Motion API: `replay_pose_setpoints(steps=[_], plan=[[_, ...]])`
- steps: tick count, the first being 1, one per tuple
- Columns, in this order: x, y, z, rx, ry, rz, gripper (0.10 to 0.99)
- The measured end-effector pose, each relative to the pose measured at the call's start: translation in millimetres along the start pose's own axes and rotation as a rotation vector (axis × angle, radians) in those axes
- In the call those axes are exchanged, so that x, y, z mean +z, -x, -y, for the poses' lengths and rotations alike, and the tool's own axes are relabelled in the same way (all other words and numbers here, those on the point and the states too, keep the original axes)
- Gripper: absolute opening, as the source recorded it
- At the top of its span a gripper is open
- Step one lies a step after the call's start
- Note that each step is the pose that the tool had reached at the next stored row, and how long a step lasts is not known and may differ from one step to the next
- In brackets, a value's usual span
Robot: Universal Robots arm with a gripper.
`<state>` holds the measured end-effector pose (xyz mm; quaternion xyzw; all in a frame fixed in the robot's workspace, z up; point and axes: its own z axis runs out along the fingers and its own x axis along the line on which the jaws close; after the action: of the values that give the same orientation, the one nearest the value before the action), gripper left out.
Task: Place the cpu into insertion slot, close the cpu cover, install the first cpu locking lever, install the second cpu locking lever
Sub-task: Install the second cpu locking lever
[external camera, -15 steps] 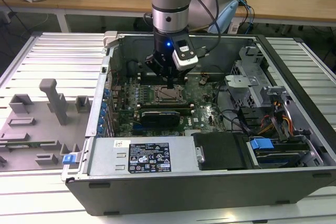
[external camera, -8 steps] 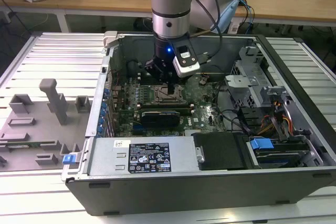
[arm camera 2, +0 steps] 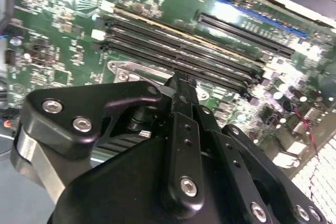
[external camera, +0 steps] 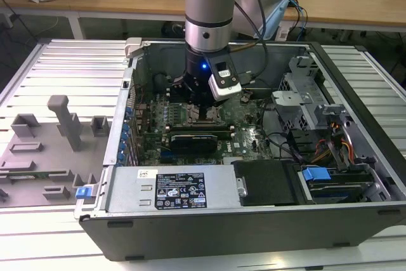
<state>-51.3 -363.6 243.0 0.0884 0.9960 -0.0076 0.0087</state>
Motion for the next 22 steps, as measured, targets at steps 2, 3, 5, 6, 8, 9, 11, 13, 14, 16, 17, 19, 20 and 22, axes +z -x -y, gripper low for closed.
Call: replay_pose_setpoints(steps=[2, 3, 5, 6, 8, 9, 11, 13, 14, 16, 17, 19, 20, 22], plan=[[0.1, -0.1, 0.0, 0.000, 0.000, 0.0000, 0.106], [0.3, -0.4, 0.1, 0.000, 0.000, 0.0000, 0.106], [1.5, -1.2, 0.2, -0.008, 0.004, 0.0010, 0.106], [2.0, -1.3, 0.2, -0.014, 0.005, 0.0015, 0.106], [3.9, -1.9, 0.3, -0.037, 0.010, 0.0013, 0.106], [4.5, -2.1, 0.3, -0.044, 0.012, 0.0009, 0.106], [6.2, -2.6, 0.4, -0.067, 0.020, 0.0001, 0.106], [8.1, -3.3, 0.7, -0.101, 0.032, -0.0014, 0.106], [8.5, -3.6, 1.0, -0.105, 0.040, -0.0024, 0.106], [9.5, -5.1, 4.3, -0.112, 0.081, -0.0075, 0.106], [10.2, -5.9, 7.1, -0.114, 0.096, -0.0095, 0.106], [12.3, -6.7, 13.9, -0.118, 0.121, -0.0124, 0.106], [13.3, -7.1, 16.9, -0.119, 0.131, -0.0137, 0.106], [14.4, -7.9, 20.9, -0.121, 0.148, -0.0158, 0.106]])
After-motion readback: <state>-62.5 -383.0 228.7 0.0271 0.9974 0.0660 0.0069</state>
